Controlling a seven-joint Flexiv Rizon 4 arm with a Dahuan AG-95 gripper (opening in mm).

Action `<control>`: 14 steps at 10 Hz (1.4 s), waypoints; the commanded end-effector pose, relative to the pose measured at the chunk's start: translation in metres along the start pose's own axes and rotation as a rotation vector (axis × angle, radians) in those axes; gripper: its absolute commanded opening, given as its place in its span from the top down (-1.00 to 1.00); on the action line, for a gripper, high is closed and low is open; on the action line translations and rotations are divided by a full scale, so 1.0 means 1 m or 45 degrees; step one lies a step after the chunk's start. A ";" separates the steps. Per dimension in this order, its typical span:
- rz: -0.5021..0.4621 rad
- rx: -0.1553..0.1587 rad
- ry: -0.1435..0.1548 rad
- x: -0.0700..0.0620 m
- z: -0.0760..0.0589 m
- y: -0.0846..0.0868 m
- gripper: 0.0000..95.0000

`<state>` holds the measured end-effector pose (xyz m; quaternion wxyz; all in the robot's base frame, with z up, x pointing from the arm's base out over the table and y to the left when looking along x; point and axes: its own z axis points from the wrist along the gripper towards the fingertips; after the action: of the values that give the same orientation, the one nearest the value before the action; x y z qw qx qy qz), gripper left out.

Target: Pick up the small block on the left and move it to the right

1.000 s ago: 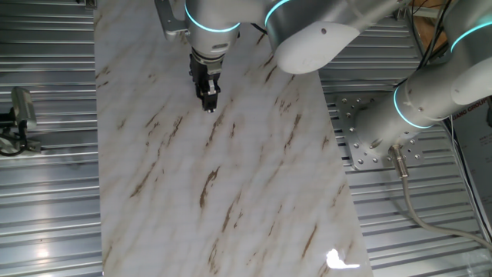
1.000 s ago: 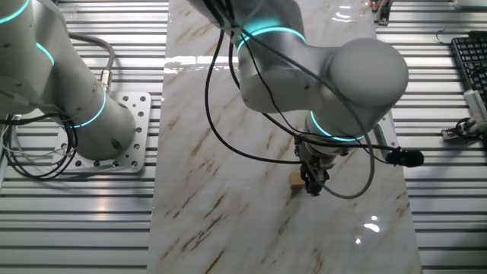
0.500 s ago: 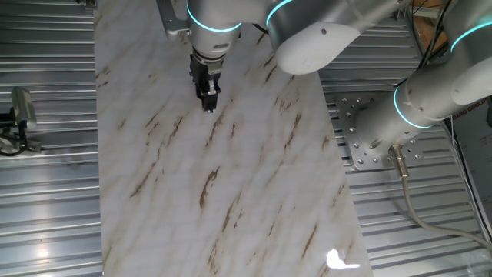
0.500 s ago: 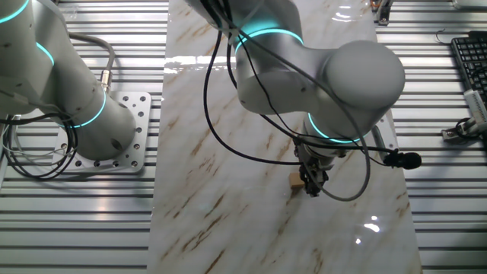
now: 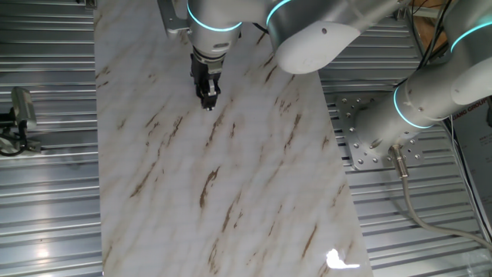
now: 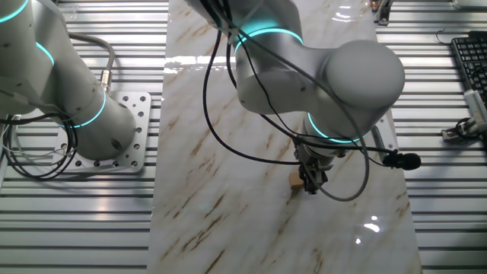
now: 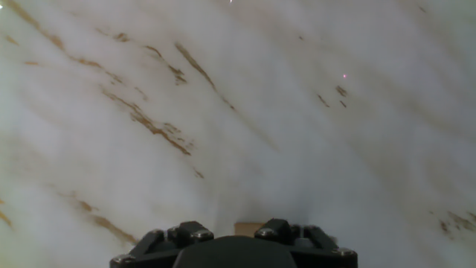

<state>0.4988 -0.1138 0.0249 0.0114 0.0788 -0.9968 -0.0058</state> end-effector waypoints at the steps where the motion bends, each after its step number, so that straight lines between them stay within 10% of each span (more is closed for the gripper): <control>1: 0.001 -0.008 0.004 -0.001 0.000 0.000 1.00; 6: 0.025 -0.085 -0.012 -0.001 0.000 0.000 1.00; 7: -0.016 -0.038 0.004 -0.001 0.000 0.000 1.00; 11: -0.028 -0.060 0.092 -0.009 -0.018 -0.004 1.00; 14: -0.040 -0.083 0.077 -0.017 -0.024 -0.006 1.00</control>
<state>0.5184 -0.1175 0.0466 0.0560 0.0951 -0.9934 -0.0301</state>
